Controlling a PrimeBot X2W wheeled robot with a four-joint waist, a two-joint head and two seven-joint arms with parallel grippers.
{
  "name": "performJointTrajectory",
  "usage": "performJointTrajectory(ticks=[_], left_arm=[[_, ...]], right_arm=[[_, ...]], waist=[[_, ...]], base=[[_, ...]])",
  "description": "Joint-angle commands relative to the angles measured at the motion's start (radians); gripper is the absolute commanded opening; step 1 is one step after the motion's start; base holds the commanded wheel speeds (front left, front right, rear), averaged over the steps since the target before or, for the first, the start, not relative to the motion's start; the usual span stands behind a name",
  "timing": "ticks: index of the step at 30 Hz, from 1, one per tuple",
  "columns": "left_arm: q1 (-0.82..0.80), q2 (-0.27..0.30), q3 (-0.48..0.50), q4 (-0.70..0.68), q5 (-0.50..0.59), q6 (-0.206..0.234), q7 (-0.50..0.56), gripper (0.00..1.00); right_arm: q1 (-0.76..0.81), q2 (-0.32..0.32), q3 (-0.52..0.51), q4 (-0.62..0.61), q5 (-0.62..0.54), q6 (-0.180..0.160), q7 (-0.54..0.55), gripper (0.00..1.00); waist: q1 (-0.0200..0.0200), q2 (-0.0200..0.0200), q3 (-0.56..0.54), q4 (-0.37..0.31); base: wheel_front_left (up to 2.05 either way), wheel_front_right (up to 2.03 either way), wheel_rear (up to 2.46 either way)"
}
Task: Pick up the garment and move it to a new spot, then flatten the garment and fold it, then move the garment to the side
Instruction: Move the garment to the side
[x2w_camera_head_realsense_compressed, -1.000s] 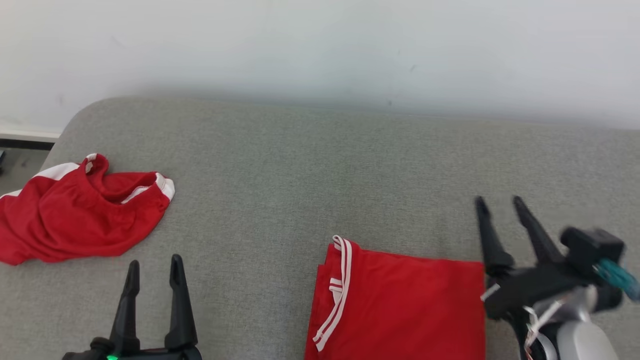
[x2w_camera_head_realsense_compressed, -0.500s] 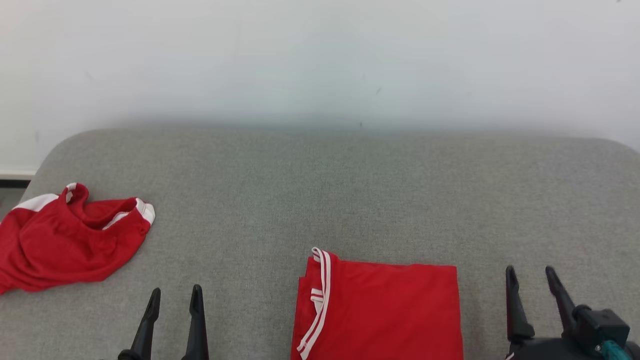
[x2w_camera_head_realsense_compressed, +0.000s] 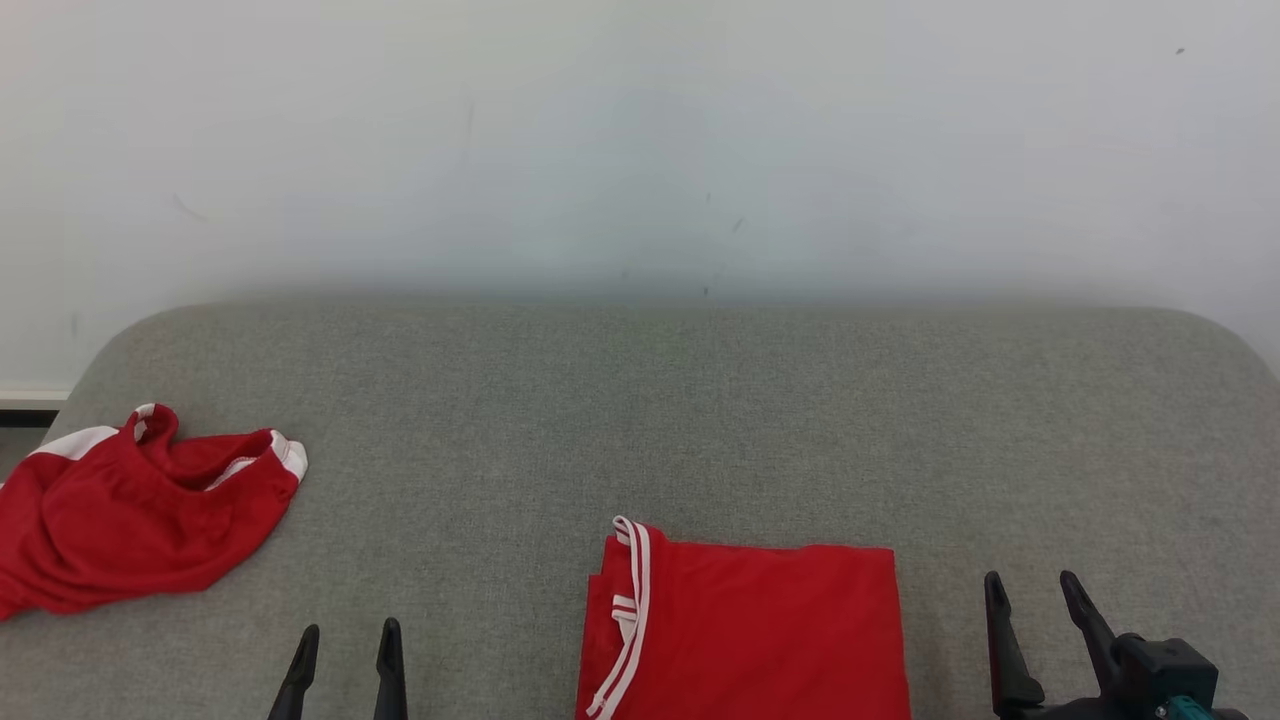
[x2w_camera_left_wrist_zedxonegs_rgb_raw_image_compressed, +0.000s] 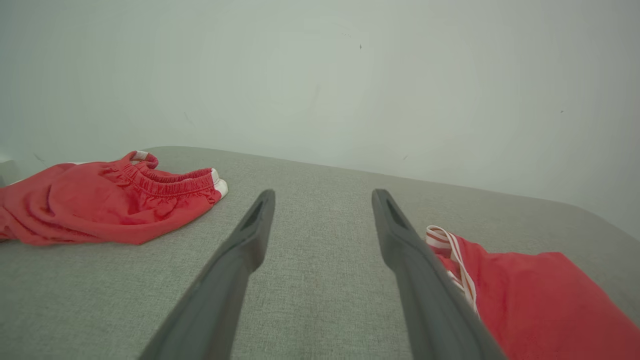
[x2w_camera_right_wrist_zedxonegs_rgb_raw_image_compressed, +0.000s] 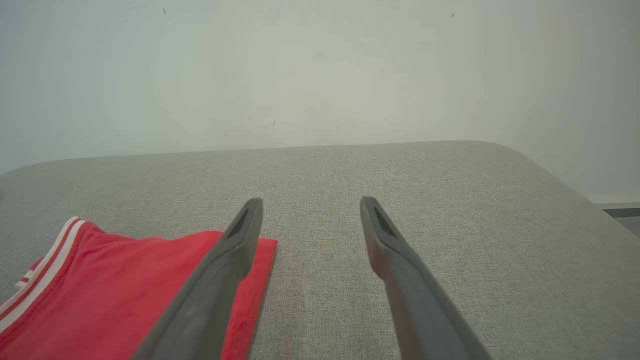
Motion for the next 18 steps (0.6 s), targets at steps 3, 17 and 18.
performJointTrajectory(ticks=[3,17,18], left_arm=[[0.008,0.0,0.004,0.003,0.009,-0.003,-0.003,1.0],[0.011,-0.003,-0.006,0.005,0.001,0.006,-0.003,1.0],[0.01,-0.003,-0.007,0.006,0.001,0.007,-0.003,1.0]], right_arm=[[-0.006,0.0,0.0,0.009,0.0,0.001,0.003,1.0],[-0.017,0.0,0.014,0.026,0.002,0.001,0.013,1.0],[-0.016,0.0,0.018,0.025,-0.004,0.001,0.017,1.0]], waist=[[0.0002,0.0,-0.002,-0.001],[0.0002,0.0,0.001,-0.005],[0.0002,0.0,0.002,-0.005]], base=[[0.0,0.0,0.0],[0.0,0.0,0.0],[0.0,0.0,0.0]])
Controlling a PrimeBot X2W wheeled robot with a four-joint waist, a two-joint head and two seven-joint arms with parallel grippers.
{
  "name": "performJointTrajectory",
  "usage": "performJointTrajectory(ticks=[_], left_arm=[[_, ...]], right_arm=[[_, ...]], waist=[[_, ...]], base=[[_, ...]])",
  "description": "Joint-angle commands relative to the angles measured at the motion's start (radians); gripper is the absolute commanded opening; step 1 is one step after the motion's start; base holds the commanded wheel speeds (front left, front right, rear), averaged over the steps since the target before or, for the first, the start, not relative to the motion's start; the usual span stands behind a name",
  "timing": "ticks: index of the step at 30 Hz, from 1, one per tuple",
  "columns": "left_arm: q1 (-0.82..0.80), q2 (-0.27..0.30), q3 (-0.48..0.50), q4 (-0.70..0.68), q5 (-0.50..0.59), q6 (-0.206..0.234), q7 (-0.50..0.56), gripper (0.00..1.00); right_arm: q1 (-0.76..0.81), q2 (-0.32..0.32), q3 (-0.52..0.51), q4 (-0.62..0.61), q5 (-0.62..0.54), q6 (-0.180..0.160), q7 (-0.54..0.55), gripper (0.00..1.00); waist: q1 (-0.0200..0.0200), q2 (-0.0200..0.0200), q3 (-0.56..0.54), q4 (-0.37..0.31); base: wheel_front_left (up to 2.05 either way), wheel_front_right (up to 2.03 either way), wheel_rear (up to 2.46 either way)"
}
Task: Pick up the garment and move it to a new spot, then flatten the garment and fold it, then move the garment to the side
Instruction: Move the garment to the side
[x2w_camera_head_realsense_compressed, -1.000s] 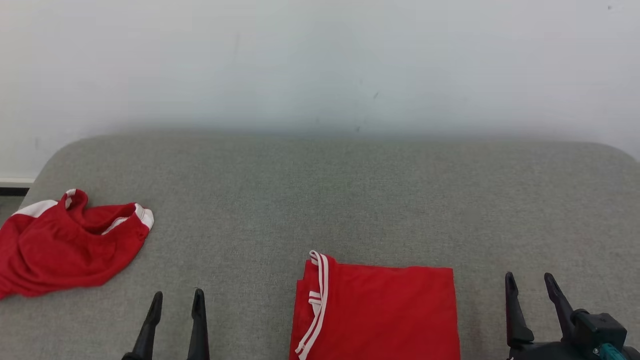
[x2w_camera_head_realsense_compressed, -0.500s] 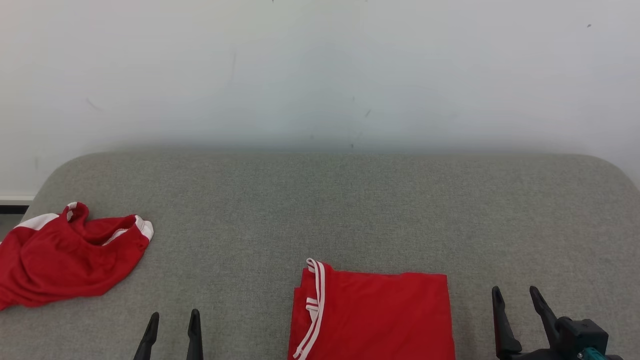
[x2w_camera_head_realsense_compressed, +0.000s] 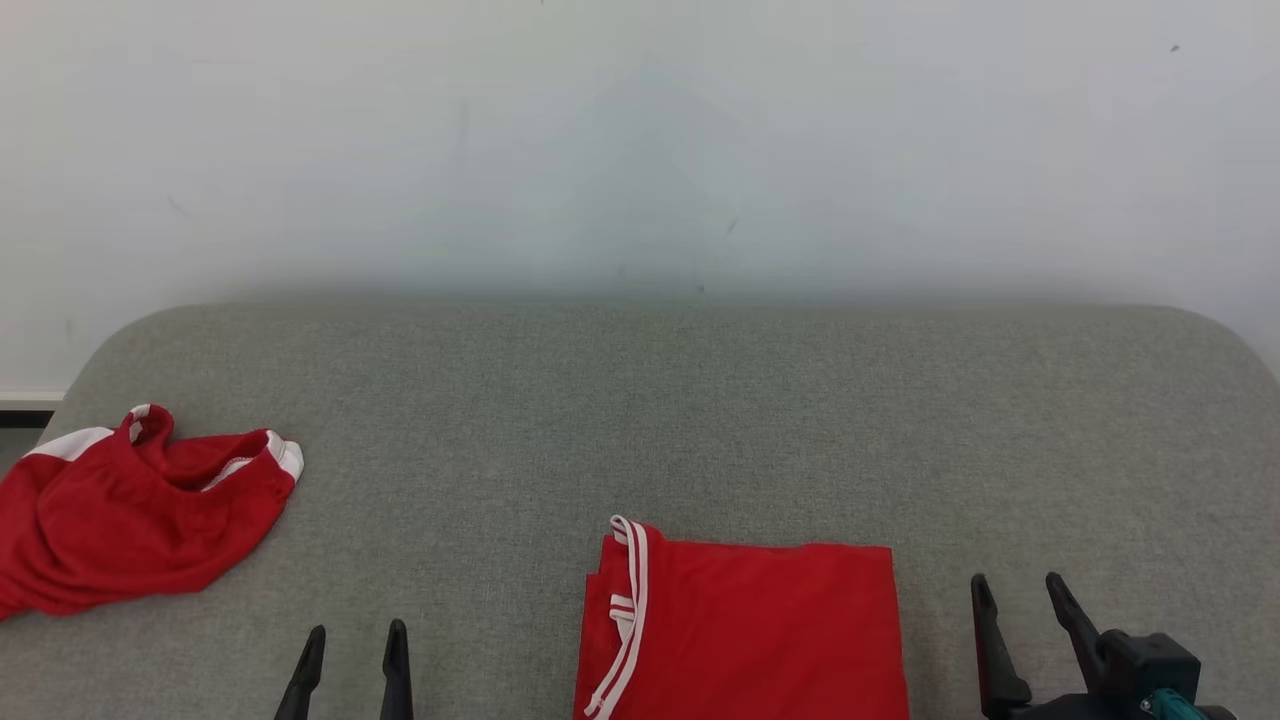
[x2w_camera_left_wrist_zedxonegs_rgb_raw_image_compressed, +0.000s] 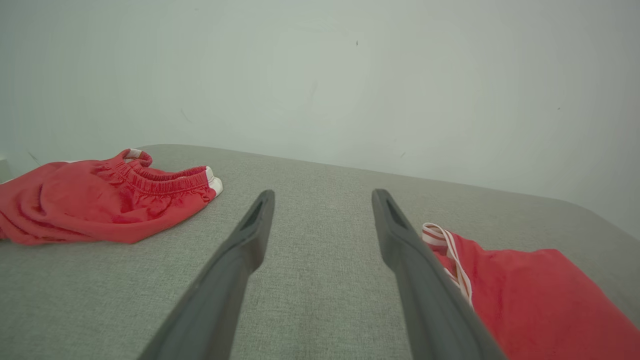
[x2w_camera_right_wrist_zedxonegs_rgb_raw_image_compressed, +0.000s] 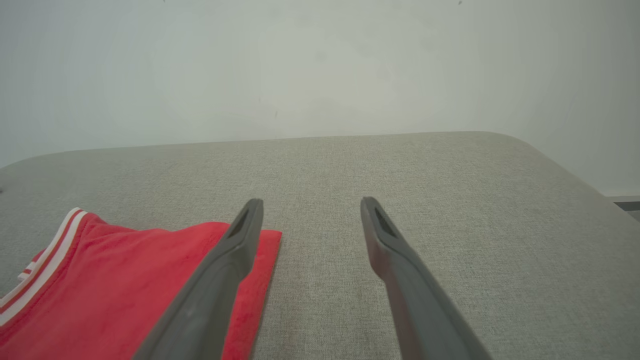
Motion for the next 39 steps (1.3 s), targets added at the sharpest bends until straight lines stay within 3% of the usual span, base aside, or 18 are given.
performJointTrajectory(ticks=[1,7,12,13,14,15,17,22,32,39], left_arm=[[0.008,-0.001,-0.005,0.002,0.0,0.005,-0.003,1.0],[0.003,-0.001,-0.014,0.001,-0.001,0.013,-0.003,1.0],[-0.005,-0.001,-0.028,0.004,-0.003,0.014,-0.003,1.0],[-0.005,-0.001,-0.028,0.004,-0.003,0.014,-0.003,1.0],[-0.009,-0.001,-0.035,0.008,-0.009,0.012,-0.003,1.0],[-0.009,-0.001,-0.035,0.008,-0.009,0.012,-0.003,1.0],[-0.013,-0.001,-0.04,0.01,-0.011,0.011,-0.003,1.0],[-0.019,-0.001,-0.048,0.013,-0.006,0.009,-0.003,1.0],[-0.028,-0.001,-0.057,0.026,0.001,-0.009,-0.003,1.0],[-0.046,-0.001,-0.06,0.033,0.003,-0.014,-0.003,1.0]], right_arm=[[-0.003,0.0,0.007,-0.001,-0.011,0.001,0.011,1.0],[-0.028,0.0,0.039,-0.01,0.069,0.001,0.155,1.0],[-0.07,0.002,0.12,-0.02,0.145,0.001,0.438,1.0],[-0.07,0.002,0.12,-0.02,0.145,0.001,0.438,1.0],[-0.077,-0.002,0.144,-0.036,0.163,0.001,0.565,1.0],[-0.077,-0.002,0.144,-0.036,0.163,0.001,0.565,1.0],[-0.099,-0.002,0.145,-0.071,0.154,0.001,0.727,1.0],[-0.124,0.0,0.103,-0.074,0.116,0.001,0.87,1.0],[-0.176,0.0,0.017,0.037,0.006,0.001,0.938,1.0],[-0.21,0.001,0.019,0.136,0.043,0.001,0.918,1.0]], waist=[[0.0,0.0,0.002,0.0],[0.0,0.0,0.009,0.0],[0.0,0.0,0.014,0.005],[0.0,0.0,0.014,0.005],[0.0,0.0,0.013,0.011],[0.0,0.0,0.013,0.011],[0.0,0.0,0.011,0.018],[0.0,0.0,0.012,0.035],[0.0,0.0,0.035,0.092],[0.0,0.0,0.069,0.125]], base=[[0.0,0.0,0.0],[0.0,0.0,0.0],[0.0,0.0,0.0],[0.0,0.0,0.0],[0.0,0.0,0.0],[0.0,0.0,0.0],[0.0,0.0,0.0],[0.0,0.0,0.0],[0.0,0.0,0.0],[0.0,0.0,0.0]])
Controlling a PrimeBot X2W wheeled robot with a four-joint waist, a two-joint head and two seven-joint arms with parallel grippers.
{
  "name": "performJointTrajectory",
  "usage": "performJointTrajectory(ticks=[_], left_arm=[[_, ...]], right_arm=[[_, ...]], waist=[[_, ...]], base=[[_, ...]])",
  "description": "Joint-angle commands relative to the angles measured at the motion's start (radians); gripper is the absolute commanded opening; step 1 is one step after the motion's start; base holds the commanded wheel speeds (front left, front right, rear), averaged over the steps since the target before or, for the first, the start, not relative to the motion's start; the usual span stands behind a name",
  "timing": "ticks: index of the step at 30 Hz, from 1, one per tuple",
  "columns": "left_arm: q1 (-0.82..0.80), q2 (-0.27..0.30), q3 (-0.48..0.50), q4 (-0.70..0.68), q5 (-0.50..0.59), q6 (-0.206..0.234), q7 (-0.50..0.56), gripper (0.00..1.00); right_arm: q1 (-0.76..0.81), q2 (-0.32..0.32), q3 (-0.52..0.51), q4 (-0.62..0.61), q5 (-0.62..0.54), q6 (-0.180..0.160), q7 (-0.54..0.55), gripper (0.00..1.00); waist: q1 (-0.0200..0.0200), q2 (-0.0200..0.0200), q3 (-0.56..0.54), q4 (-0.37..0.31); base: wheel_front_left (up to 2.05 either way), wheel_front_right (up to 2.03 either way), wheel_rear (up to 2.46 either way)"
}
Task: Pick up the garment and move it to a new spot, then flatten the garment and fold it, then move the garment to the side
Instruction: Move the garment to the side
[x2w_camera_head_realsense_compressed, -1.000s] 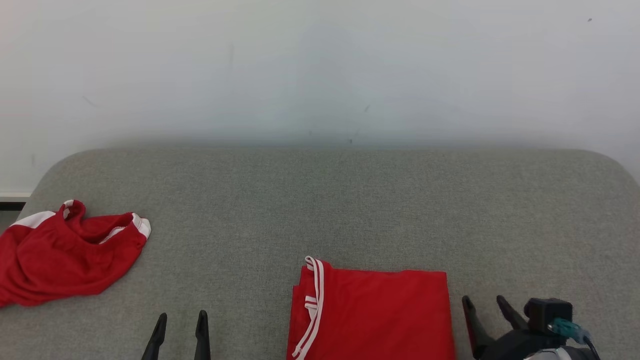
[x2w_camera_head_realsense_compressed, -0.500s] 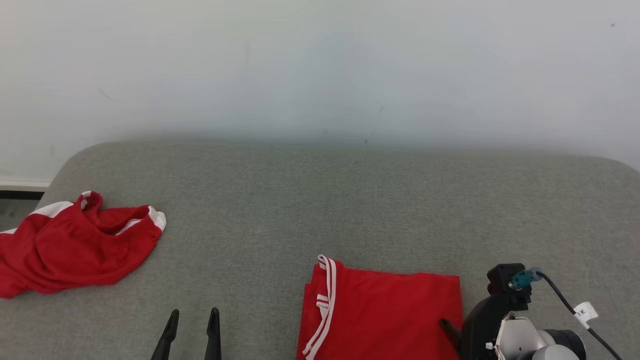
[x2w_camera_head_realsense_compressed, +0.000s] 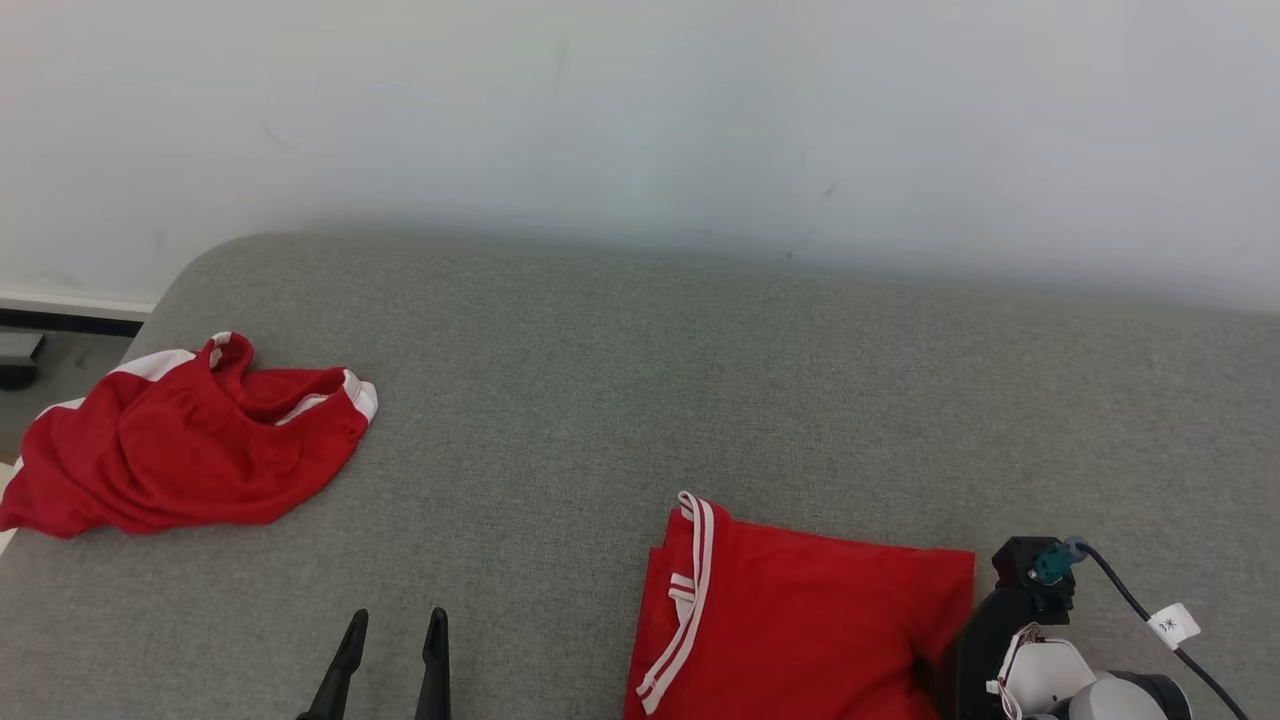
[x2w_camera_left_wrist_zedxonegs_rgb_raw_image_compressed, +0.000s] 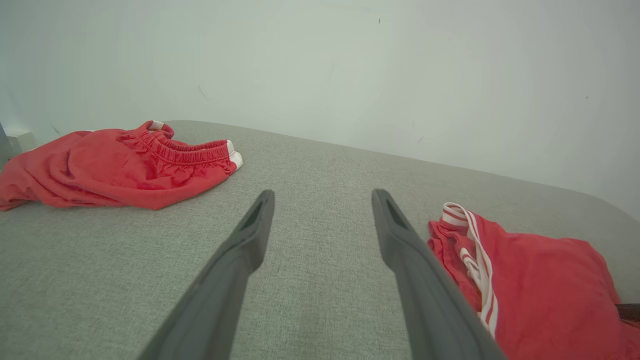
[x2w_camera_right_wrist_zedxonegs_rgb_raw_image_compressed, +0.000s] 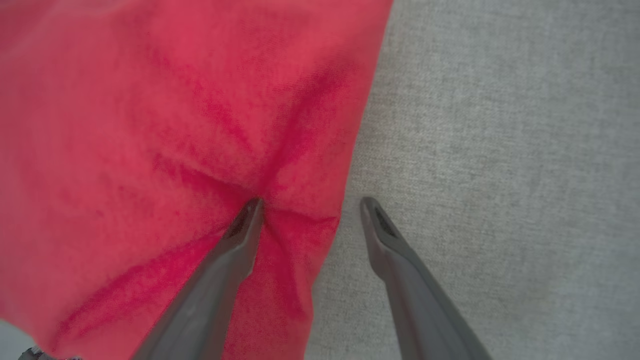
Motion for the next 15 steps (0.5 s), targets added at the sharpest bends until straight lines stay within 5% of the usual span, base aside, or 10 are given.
performJointTrajectory(ticks=[1,5,6,9,15], left_arm=[[-0.014,-0.001,-0.003,0.0,0.006,-0.004,-0.003,1.0],[-0.026,0.0,-0.002,0.003,0.009,-0.008,-0.003,1.0],[-0.028,-0.001,0.0,0.003,0.009,-0.008,-0.003,1.0],[-0.03,-0.001,0.008,0.0,0.01,-0.007,-0.003,1.0],[-0.055,0.0,0.014,-0.031,0.006,-0.008,-0.003,1.0]], right_arm=[[-0.007,0.001,0.007,0.019,0.01,0.001,-0.007,1.0],[-0.016,0.003,0.016,0.063,0.013,0.001,-0.025,0.93],[-0.017,0.003,0.015,0.07,0.005,0.001,-0.027,0.62],[-0.034,0.002,0.006,0.066,-0.025,0.001,-0.053,0.0],[-0.071,-0.005,-0.024,0.005,-0.116,-0.001,-0.077,0.0]], waist=[[-0.0001,0.0,0.018,0.016],[-0.0001,0.0,0.031,0.021],[-0.0001,0.0,0.033,0.02],[-0.0001,0.0,0.04,0.008],[-0.0001,0.0,0.069,-0.029]], base=[[0.0,0.0,0.0],[0.0,0.0,0.0],[0.0,0.0,0.0],[0.0,0.0,0.0],[0.0,0.0,0.0]])
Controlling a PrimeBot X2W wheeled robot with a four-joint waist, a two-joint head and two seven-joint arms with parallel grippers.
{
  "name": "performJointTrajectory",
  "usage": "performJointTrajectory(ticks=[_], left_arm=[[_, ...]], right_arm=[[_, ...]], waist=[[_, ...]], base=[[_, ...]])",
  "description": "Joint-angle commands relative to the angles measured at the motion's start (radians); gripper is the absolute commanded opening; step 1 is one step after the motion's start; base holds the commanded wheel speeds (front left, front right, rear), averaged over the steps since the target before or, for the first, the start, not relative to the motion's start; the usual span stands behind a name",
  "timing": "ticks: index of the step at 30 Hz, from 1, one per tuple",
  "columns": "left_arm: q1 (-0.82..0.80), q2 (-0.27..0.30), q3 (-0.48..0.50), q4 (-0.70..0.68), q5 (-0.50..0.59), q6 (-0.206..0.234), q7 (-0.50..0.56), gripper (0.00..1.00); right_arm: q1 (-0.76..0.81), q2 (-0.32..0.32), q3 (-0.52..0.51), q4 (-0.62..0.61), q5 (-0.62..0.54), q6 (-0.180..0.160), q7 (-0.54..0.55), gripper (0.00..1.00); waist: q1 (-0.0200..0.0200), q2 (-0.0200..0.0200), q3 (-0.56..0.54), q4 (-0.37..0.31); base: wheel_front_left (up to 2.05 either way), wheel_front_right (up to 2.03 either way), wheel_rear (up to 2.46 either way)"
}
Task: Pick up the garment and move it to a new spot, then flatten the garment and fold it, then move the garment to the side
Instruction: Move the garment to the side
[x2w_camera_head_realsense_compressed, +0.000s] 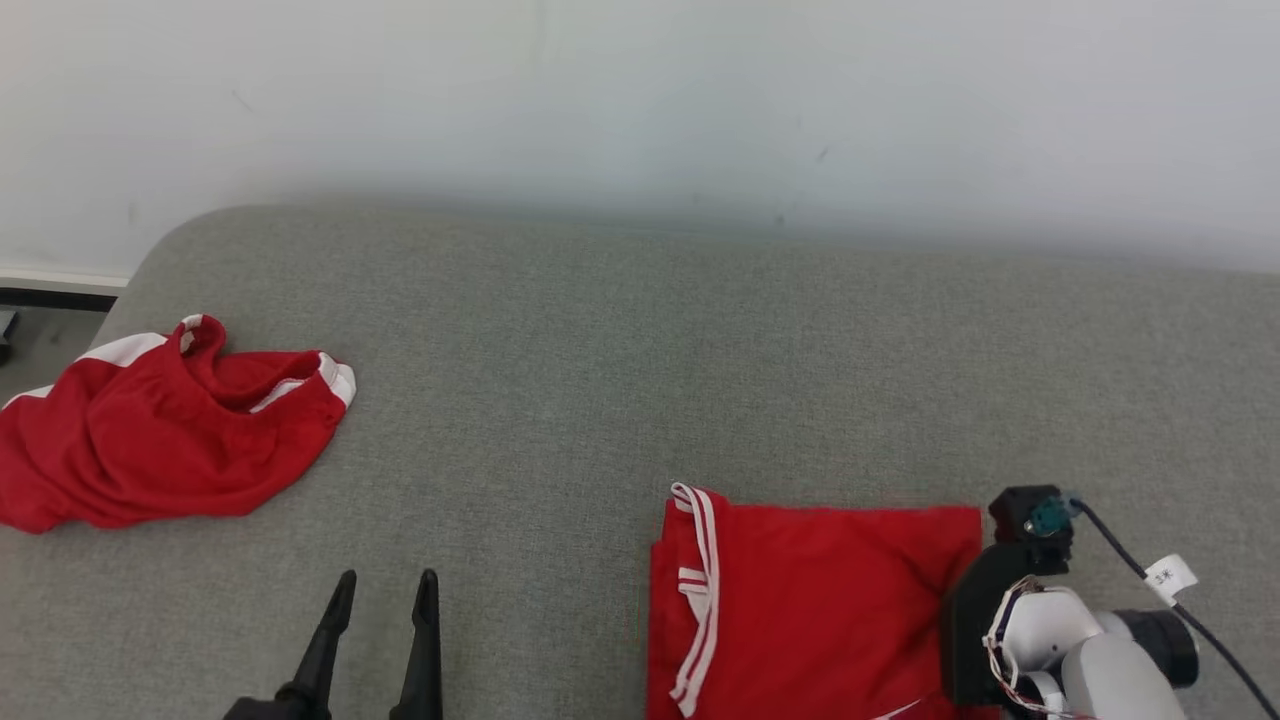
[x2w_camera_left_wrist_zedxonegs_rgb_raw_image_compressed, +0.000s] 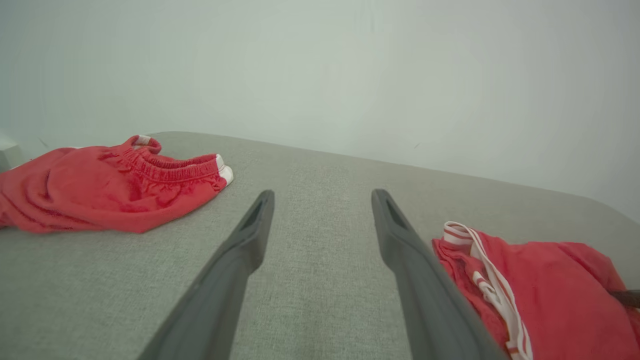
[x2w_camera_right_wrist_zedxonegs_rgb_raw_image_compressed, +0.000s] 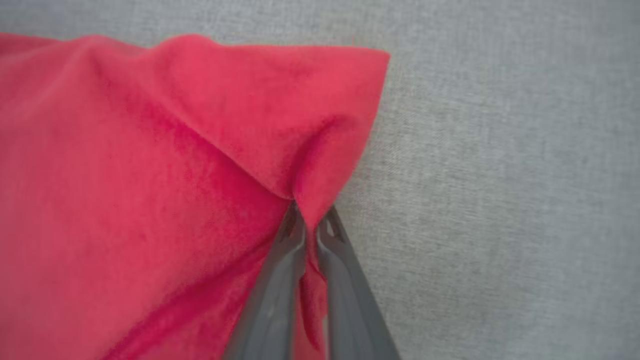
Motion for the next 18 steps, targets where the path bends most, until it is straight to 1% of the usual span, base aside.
performJointTrajectory(ticks=[1,3,5,6,9,14,18], left_arm=[[-0.023,-0.001,0.006,-0.022,-0.004,0.001,-0.003,1.0],[-0.031,-0.001,0.004,-0.045,-0.005,0.0,-0.003,1.0],[-0.045,0.0,0.003,-0.069,-0.002,0.0,-0.003,1.0],[-0.045,0.0,0.003,-0.069,-0.002,0.0,-0.003,1.0],[-0.064,0.0,-0.003,-0.096,0.007,-0.002,-0.003,1.0],[-0.088,0.0,-0.011,-0.13,0.024,-0.001,-0.003,1.0],[-0.111,0.001,-0.02,-0.144,0.036,-0.004,-0.003,1.0]], right_arm=[[-0.017,-0.011,-0.015,-0.02,-0.034,-0.004,-0.004,0.0],[-0.031,-0.029,-0.026,-0.048,-0.057,-0.004,-0.004,0.0],[-0.044,-0.069,-0.028,-0.065,-0.075,-0.004,0.005,0.0],[-0.044,-0.069,-0.028,-0.065,-0.075,-0.004,0.005,0.0],[-0.069,-0.15,-0.054,-0.067,-0.099,-0.004,0.003,0.0],[-0.121,-0.266,-0.147,-0.031,-0.142,-0.003,-0.025,0.0],[-0.172,-0.347,-0.237,0.0,-0.198,-0.003,-0.087,0.0]], waist=[[0.0,0.0,0.025,-0.024],[0.0,0.0,0.043,-0.037],[0.0,0.0,0.062,-0.047],[0.0,0.0,0.062,-0.047],[0.0,0.0,0.091,-0.054],[0.0,0.0,0.148,-0.056],[0.0,0.0,0.201,-0.045]], base=[[0.0,0.0,0.0],[0.0,0.0,0.0],[0.0,0.0,0.0],[0.0,0.0,0.0],[0.0,0.0,0.0],[0.0,0.0,0.0],[0.0,0.0,0.0]])
